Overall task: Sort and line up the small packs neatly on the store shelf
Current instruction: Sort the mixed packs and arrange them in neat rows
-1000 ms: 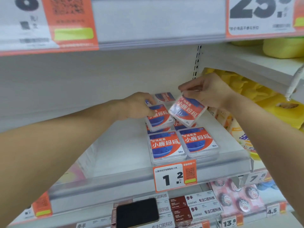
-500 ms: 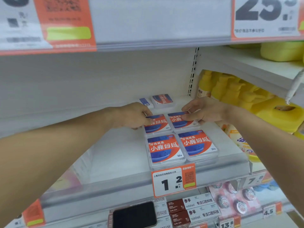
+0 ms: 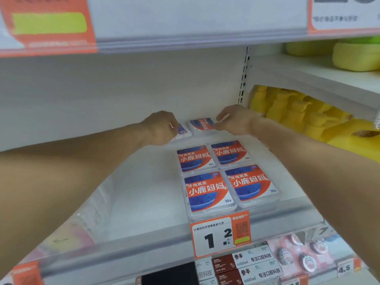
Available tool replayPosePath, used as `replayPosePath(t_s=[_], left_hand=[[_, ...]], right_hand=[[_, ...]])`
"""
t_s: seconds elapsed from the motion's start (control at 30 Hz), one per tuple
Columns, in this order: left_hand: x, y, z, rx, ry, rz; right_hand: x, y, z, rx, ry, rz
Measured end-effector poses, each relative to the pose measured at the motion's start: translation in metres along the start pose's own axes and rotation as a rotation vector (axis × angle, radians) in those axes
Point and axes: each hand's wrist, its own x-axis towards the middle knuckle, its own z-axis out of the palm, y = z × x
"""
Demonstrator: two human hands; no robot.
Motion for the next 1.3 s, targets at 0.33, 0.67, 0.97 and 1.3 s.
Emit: replayPosePath(t_s=[0.33, 0.67, 0.97, 1.3], left_hand=[[0.036, -0.012, 0.023, 0.229, -0.175, 0.023], [-0.016, -0.003, -0.049, -0.747, -0.059, -0.259], [-0.119, 0.046, -0.049, -1.150, -0.061, -0.192], [-0.178, 0.065, 0.035, -0.360, 0.335, -0.018]], right_hand=[[0.035, -0.030, 0.028, 0.062, 0.034, 0.064], [-0.070, -0.022, -0.032, 1.119, 0.202, -0.003], [-0.148, -0.005, -0.020, 1.435, 0.413, -0.050], [-0.172, 0.026, 0.029, 1.024, 0.700, -0.005]])
